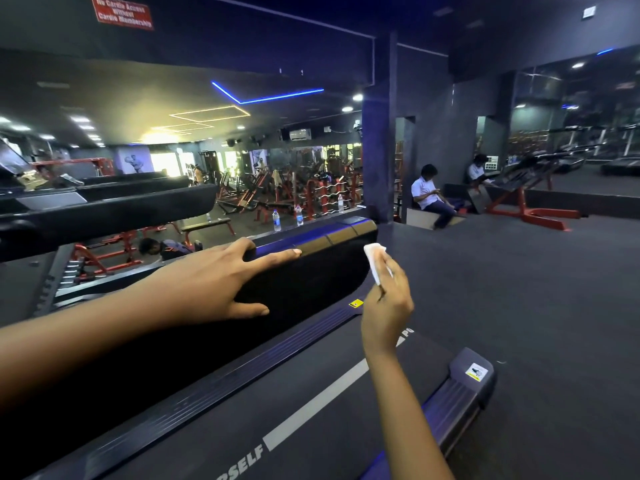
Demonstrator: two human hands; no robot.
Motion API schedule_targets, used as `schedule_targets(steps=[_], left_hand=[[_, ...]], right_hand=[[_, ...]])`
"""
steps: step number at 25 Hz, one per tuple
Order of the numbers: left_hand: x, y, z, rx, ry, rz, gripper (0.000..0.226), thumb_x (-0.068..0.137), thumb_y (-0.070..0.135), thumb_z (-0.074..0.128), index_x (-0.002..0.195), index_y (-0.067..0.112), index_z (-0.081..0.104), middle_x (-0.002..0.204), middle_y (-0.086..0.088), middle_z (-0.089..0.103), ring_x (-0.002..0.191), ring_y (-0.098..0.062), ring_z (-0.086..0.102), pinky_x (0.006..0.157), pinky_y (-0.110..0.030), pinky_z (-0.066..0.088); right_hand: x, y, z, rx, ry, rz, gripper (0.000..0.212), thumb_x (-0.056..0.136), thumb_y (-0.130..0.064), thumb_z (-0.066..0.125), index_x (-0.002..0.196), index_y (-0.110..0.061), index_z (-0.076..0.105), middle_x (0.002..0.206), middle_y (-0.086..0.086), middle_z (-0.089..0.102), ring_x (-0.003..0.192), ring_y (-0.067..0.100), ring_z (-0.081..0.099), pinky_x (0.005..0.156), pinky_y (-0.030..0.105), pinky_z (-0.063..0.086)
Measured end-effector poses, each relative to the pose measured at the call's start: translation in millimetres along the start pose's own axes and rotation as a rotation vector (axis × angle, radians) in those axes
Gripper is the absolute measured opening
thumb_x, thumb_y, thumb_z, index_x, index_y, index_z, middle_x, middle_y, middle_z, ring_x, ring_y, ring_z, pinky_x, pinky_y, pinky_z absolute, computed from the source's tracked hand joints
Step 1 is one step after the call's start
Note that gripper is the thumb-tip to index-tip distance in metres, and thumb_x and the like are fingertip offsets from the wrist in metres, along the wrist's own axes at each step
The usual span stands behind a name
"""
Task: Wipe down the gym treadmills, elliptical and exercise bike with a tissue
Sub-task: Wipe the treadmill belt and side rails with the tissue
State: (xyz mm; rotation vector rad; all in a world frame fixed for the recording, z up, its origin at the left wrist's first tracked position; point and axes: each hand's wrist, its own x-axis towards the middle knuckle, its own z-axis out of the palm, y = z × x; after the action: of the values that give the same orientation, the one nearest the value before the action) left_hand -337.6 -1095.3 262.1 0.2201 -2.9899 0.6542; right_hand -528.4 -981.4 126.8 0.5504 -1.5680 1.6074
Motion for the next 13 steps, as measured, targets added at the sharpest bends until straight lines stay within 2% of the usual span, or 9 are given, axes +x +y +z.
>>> schedule_targets(steps=[3,6,10,13], left_hand=[[0,0,1,0.008,-0.001,0.0,0.085,0.086,0.07,0.037,0.118,0.063,-0.041,0.136,-0.003,0.03,0.107,-0.019,0.052,0.093,-0.027,0.044],[0,0,1,-0.002,0.014,-0.001,0.086,0.085,0.07,0.038,0.117,0.064,-0.041,0.135,-0.003,0.031,0.108,-0.02,0.052,0.093,-0.029,0.044],[0,1,1,0.022,0.015,-0.004,0.085,0.086,0.071,0.037,0.116,0.064,-0.042,0.136,-0.003,0.031,0.113,-0.021,0.051,0.093,-0.028,0.044],[0,1,0,0.012,0.012,-0.001,0.084,0.086,0.07,0.037,0.118,0.063,-0.04,0.137,-0.004,0.03,0.114,-0.021,0.05,0.093,-0.028,0.045]], right_hand=[[-14,-11,11,0.007,-0.057,0.024,0.049,0.071,0.015,0.05,0.114,0.0,0.066,0.102,0.019,0.064,0.095,0.025,0.061,0.088,0.02,0.042],[-57,-24,8,0.056,-0.078,0.012,0.044,0.078,0.01,0.047,0.115,-0.003,0.065,0.101,0.016,0.062,0.096,0.015,0.054,0.086,0.017,0.042],[-73,-42,-10,0.097,-0.114,-0.114,0.039,0.079,-0.001,0.043,0.11,-0.002,0.067,0.102,0.009,0.064,0.095,0.011,0.056,0.09,0.008,0.04],[-28,-43,-5,0.11,-0.029,0.038,0.033,0.078,-0.001,0.049,0.104,0.004,0.068,0.099,0.015,0.068,0.092,0.016,0.061,0.089,0.001,0.035]])
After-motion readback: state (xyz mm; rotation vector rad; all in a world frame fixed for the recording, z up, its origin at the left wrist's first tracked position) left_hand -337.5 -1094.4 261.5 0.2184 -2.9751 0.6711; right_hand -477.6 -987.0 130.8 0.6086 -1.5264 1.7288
